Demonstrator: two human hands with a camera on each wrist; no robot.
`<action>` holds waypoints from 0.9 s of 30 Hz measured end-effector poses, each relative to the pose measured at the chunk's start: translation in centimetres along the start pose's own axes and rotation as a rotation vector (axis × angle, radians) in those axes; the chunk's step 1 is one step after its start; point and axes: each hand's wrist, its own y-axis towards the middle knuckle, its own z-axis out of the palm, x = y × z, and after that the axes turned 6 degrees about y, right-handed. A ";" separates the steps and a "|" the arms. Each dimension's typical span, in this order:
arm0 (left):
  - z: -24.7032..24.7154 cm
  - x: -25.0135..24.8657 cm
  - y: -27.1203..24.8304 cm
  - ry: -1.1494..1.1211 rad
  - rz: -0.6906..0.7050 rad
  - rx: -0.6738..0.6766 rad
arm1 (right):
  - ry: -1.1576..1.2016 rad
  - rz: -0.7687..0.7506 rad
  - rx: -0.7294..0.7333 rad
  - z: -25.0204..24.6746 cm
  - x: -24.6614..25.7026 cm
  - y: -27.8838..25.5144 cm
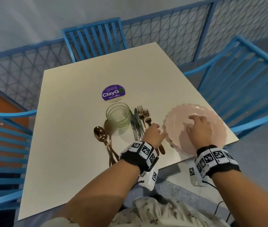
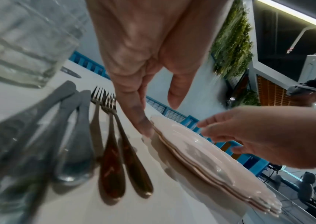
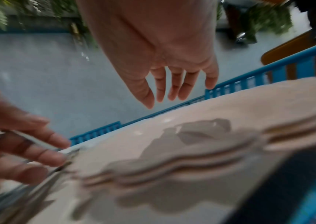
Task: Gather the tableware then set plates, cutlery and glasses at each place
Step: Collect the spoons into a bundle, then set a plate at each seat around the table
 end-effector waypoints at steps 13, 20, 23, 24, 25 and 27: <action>2.9 -0.9 2.0 0.021 -0.099 0.012 | 0.131 0.391 0.000 -2.0 -5.9 2.2; -1.7 -2.6 -0.1 -0.333 -0.094 -0.226 | 0.231 0.161 -0.068 -4.4 -0.7 3.3; -5.1 -3.4 -1.0 -0.511 -0.046 -0.362 | 0.319 0.079 -0.091 -5.8 2.9 3.6; -6.4 -3.4 -1.4 -0.571 -0.030 -0.403 | 0.357 0.051 -0.094 -6.1 4.1 3.6; -7.6 -3.3 -1.8 -0.640 -0.019 -0.436 | 0.388 0.026 -0.097 -6.3 5.4 3.5; -10.0 -2.7 -2.7 -0.785 -0.006 -0.483 | 0.438 -0.015 -0.089 -6.3 7.8 3.1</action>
